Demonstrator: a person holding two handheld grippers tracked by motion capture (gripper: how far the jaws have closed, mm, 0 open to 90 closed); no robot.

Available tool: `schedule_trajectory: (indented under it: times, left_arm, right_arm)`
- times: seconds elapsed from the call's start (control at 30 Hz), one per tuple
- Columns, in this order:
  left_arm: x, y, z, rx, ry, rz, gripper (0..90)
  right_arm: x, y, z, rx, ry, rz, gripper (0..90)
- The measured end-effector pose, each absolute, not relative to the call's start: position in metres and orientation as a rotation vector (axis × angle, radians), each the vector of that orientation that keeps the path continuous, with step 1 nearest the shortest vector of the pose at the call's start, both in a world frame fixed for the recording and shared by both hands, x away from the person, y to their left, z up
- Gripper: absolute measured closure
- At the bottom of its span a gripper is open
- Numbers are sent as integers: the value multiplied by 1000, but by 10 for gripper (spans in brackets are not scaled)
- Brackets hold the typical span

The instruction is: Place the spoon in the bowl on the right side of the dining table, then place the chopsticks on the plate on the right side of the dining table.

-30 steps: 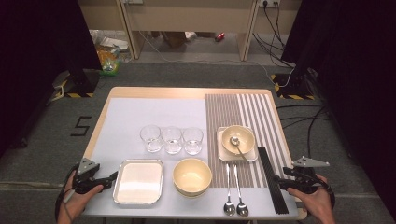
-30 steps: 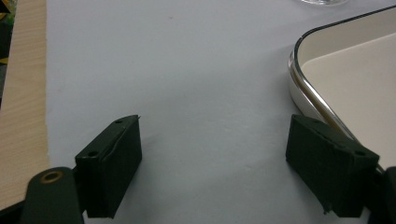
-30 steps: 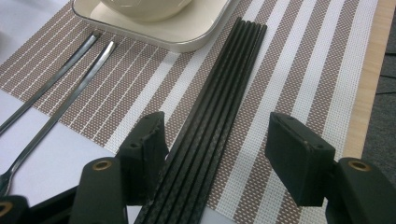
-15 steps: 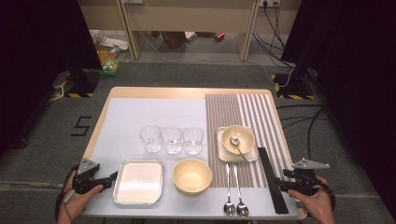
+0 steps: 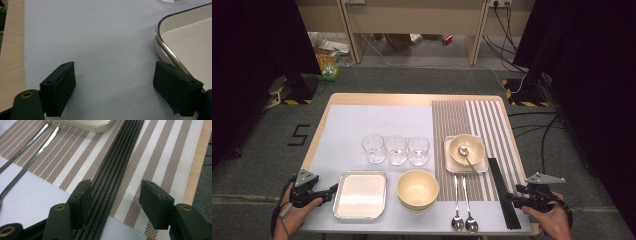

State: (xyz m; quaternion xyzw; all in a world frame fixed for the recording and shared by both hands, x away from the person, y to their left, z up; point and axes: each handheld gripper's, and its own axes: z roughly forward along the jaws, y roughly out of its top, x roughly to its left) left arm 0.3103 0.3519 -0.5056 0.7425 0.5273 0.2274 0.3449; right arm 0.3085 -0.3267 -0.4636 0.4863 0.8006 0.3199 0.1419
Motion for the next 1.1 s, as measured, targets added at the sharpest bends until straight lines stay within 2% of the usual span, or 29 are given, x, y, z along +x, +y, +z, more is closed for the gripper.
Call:
schedule_trajectory:
  times: [0.7, 1.1]
  left_arm:
    - [311, 352, -506, 1927, 1368, 585, 170]
    - [310, 352, -506, 1926, 1368, 585, 170]
  right_arm:
    - [305, -326, -467, 1402, 2328, 908, 458]
    - [304, -324, -465, 1423, 2357, 859, 550]
